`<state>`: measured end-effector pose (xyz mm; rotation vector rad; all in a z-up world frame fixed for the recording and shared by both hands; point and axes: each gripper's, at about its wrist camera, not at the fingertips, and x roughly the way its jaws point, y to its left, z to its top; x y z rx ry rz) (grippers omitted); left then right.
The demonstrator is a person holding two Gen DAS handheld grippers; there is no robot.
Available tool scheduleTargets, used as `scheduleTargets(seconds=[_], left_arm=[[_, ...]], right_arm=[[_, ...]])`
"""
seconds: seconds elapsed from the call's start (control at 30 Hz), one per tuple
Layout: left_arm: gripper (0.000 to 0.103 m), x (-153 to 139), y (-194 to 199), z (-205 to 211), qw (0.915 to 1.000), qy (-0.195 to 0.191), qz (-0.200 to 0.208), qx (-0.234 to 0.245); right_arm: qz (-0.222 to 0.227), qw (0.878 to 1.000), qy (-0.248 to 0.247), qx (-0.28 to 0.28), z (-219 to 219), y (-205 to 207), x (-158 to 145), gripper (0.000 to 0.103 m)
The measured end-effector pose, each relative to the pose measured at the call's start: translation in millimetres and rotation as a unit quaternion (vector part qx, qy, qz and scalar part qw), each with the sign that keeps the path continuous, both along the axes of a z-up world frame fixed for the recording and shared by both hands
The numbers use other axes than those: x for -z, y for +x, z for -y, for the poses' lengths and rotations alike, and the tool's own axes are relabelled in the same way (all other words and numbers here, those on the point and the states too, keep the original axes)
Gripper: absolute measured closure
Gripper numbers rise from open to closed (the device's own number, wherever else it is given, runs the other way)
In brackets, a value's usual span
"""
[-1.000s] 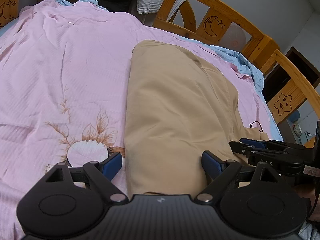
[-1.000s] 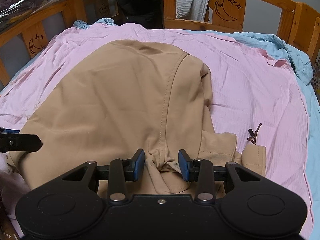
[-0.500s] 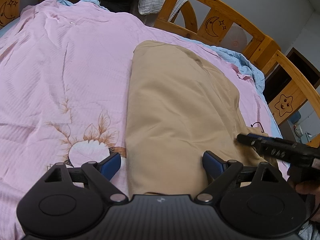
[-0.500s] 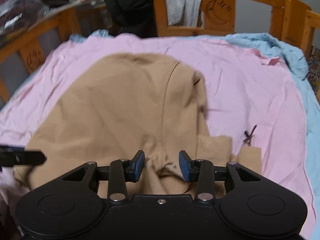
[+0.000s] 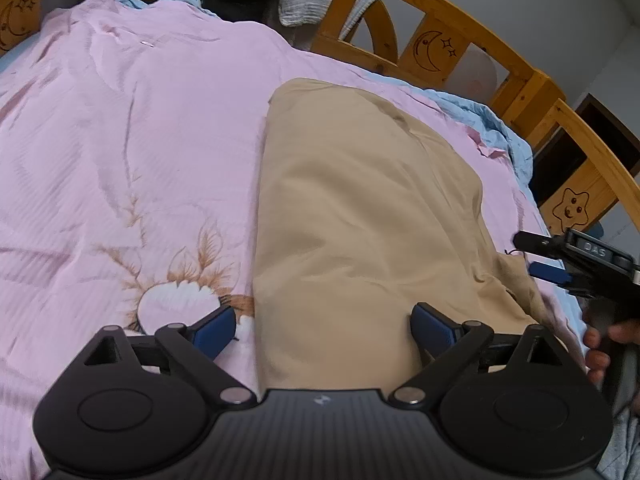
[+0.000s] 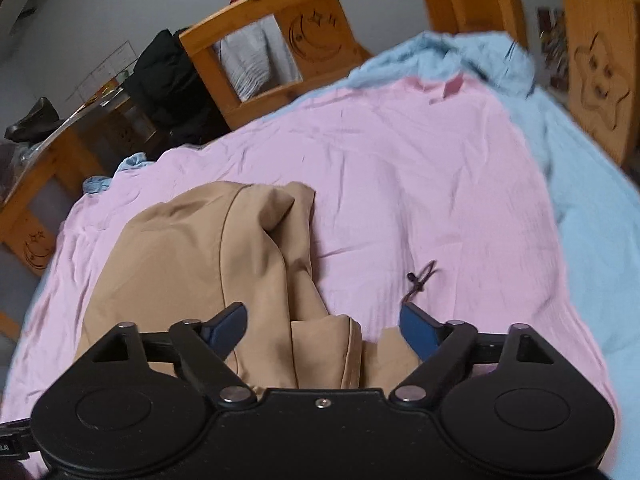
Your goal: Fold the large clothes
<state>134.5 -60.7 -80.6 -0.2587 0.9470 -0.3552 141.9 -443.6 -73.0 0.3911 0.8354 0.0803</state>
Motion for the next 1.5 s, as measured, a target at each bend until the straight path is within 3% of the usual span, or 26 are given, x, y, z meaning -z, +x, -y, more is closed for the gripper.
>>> scheduleTargets(seconds=[0.17, 0.23, 0.4, 0.5, 0.6, 0.67, 0.73, 0.83, 0.97, 1.2, 1.37, 1.5], left_arm=[[0.006, -1.0, 21.0, -14.8, 0.9980, -0.057, -0.016, 0.024], [0.006, -1.8, 28.7, -27.1, 0.9958, -0.088, -0.009, 0.021], [0.006, 2.9, 50.6, -46.3, 0.9966, -0.082, -0.008, -0.004], [0.007, 13.6, 62.6, -46.6, 0.9963, -0.083, -0.020, 0.014], [0.010, 25.8, 71.3, -46.7, 0.9929, -0.109, -0.035, 0.030], [0.015, 30.3, 76.3, -45.9, 0.9896, -0.131, -0.041, 0.042], [0.021, 34.4, 81.7, -43.1, 0.9855, -0.152, -0.051, 0.055], [0.021, 40.3, 89.8, -35.1, 0.9808, -0.169, -0.072, 0.066], [0.021, 36.2, 91.1, -24.8, 0.9844, -0.145, -0.073, 0.068], [0.032, 12.8, 84.9, -3.2, 0.9934, -0.068, -0.079, 0.047], [0.035, -7.6, 80.8, 21.6, 0.9966, -0.001, -0.064, 0.052], [0.035, -12.9, 77.2, 29.5, 0.9969, 0.021, -0.057, 0.050]], right_arm=[[-0.015, 0.994, 0.078, -0.076, 7.4, 35.0, 23.4, 0.010], [-0.010, 0.992, 0.080, -0.100, 4.8, 42.4, 27.0, 0.010], [-0.018, 0.982, 0.136, -0.132, 5.1, 47.5, 38.2, 0.005], [-0.009, 0.979, 0.151, -0.139, 5.3, 44.7, 38.3, 0.002], [-0.004, 0.977, 0.166, -0.136, 5.9, 43.4, 40.8, 0.002], [-0.003, 0.977, 0.166, -0.135, 4.6, 43.3, 43.5, 0.005], [-0.005, 0.979, 0.152, -0.133, 3.8, 43.2, 45.6, 0.015], [-0.006, 0.980, 0.150, -0.130, 3.0, 44.0, 47.0, 0.022], [0.000, 0.982, 0.135, -0.132, -0.5, 41.3, 46.3, 0.028], [-0.007, 0.991, 0.069, -0.116, -16.1, 36.0, 37.3, 0.053], [-0.011, 0.989, 0.088, -0.117, -14.9, 34.0, 35.9, 0.055], [-0.015, 0.990, 0.084, -0.112, -15.3, 33.8, 37.2, 0.055]])
